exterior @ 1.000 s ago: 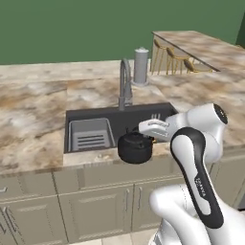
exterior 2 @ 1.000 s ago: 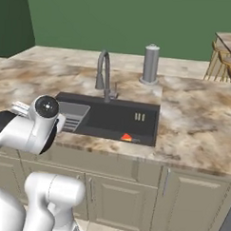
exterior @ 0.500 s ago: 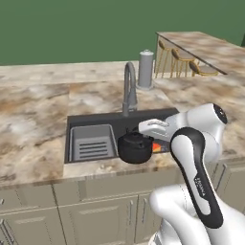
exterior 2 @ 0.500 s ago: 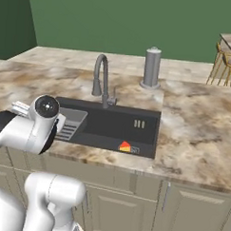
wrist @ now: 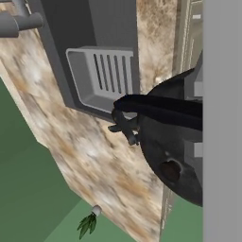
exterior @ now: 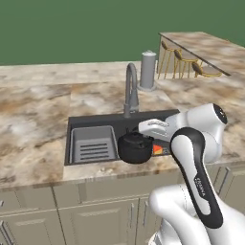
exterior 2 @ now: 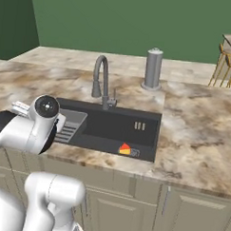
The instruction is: Open the cabinet, pick the kettle from the cabinet, and place it in the sink.
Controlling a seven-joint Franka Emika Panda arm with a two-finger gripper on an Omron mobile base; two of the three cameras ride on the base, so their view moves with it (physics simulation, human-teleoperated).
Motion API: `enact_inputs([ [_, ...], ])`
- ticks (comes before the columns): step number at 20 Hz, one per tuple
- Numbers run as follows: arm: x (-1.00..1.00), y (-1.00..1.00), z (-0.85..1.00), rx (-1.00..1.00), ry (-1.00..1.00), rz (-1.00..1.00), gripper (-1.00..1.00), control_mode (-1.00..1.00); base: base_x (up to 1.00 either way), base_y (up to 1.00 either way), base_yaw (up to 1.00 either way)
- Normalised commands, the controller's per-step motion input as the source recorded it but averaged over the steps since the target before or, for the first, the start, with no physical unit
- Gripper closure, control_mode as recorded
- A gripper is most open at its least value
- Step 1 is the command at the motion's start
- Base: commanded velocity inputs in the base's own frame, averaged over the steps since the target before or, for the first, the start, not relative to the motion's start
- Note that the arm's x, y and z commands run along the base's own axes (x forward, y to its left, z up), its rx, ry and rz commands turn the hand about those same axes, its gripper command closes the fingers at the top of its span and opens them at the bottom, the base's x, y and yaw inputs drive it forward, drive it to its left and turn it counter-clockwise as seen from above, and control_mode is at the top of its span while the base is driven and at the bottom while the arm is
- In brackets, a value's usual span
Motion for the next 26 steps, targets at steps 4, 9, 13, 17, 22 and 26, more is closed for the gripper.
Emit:
enact_inputs([
  [4, 0.0, 0.0, 0.0, 0.0, 0.0, 0.0, 1.0, 1.0, 0.21, -0.18, -0.01],
  [9, 0.0, 0.0, 0.0, 0.0, 0.0, 0.0, 1.0, 1.0, 0.36, -0.23, 0.0],
  [13, 0.0, 0.0, 0.0, 0.0, 0.0, 0.0, 1.0, 1.0, 0.34, -0.29, 0.0],
  [17, 0.0, 0.0, 0.0, 0.0, 0.0, 0.0, 1.0, 1.0, 0.35, -0.28, 0.0],
  [22, 0.0, 0.0, 0.0, 0.0, 0.0, 0.0, 1.0, 1.0, 0.38, -0.23, 0.0],
  [26, 0.0, 0.0, 0.0, 0.0, 0.0, 0.0, 1.0, 1.0, 0.28, -0.25, 0.0],
])
